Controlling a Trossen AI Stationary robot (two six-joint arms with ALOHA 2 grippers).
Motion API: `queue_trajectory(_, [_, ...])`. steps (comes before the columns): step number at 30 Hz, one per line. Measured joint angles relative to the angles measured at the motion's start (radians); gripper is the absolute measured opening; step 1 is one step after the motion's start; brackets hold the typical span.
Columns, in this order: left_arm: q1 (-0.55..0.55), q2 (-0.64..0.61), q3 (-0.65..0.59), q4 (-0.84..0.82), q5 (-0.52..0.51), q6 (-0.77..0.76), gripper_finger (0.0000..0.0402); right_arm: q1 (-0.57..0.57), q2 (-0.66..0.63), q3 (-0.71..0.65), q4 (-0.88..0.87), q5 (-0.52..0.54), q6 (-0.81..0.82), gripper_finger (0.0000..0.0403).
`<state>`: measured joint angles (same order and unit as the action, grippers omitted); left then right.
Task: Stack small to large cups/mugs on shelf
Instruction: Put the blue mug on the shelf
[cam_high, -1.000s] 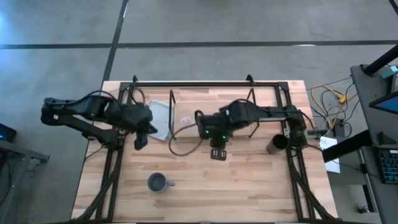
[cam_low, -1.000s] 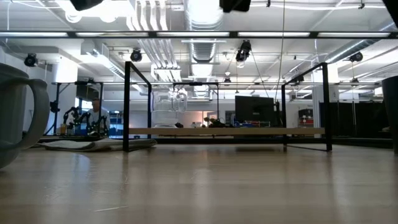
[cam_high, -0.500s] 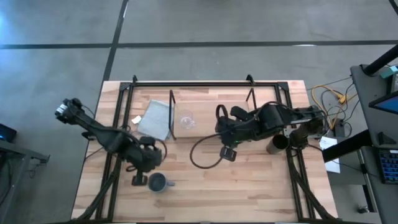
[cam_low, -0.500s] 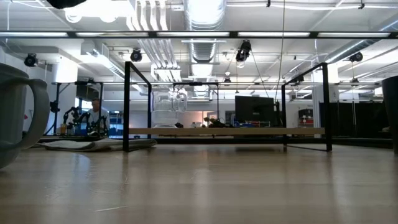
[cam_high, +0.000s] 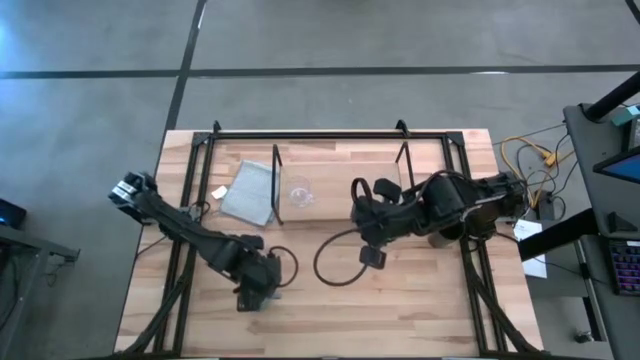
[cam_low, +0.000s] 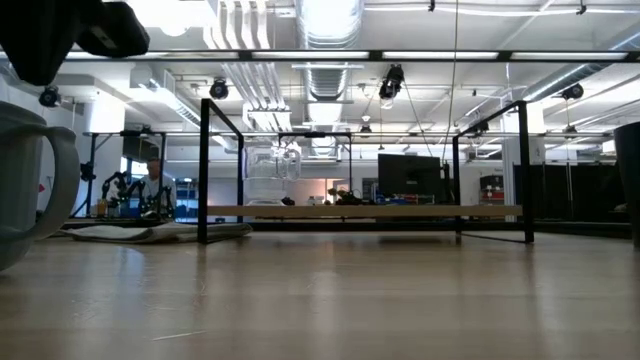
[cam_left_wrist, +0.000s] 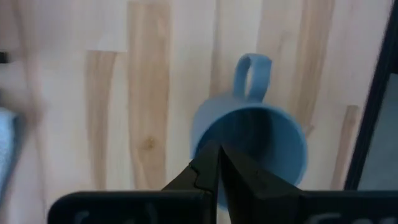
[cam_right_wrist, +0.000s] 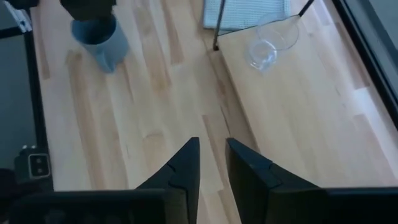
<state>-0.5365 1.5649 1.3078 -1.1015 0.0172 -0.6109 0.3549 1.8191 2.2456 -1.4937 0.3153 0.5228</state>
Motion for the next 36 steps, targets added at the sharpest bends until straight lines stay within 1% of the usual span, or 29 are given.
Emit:
queue_trajectory(5, [0.0, 0.01, 0.011, 0.006, 0.004, 0.016, 0.0002, 0.023, 0.0, 0.0, -0.031, -0.001, 0.0, 0.0072])
queue_trajectory(7, [0.0, 0.006, 0.012, 0.011, 0.005, 0.014, 0.0008, 0.029, 0.0, 0.0, -0.04, 0.0, 0.0, 0.0072])
queue_trajectory(16, [0.0, 0.018, -0.007, 0.01, 0.005, 0.015, 0.008, 0.031, 0.0, 0.0, -0.078, 0.0, -0.003, 0.007])
queue_trajectory(20, [0.0, 0.032, -0.036, 0.012, 0.001, 0.015, 0.0091, 0.031, 0.0, 0.0, -0.078, 0.0, -0.003, 0.0068])
queue_trajectory(25, [0.003, 0.034, -0.088, 0.011, -0.027, 0.015, 0.0091, 0.031, 0.0, 0.0, -0.078, 0.0, -0.003, 0.0071])
queue_trajectory(31, [0.012, 0.031, -0.1, 0.021, -0.027, 0.016, 0.0086, 0.031, 0.0, 0.0, -0.078, 0.0, -0.003, 0.0074])
queue_trajectory(33, [0.015, 0.031, -0.1, 0.027, -0.027, 0.023, 0.007, 0.031, 0.0, 0.0, -0.077, 0.0, -0.003, 0.0071])
queue_trajectory(36, [0.024, 0.031, -0.1, 0.037, -0.026, 0.048, 0.0023, 0.031, 0.0, -0.002, -0.065, 0.0, -0.003, 0.0068])
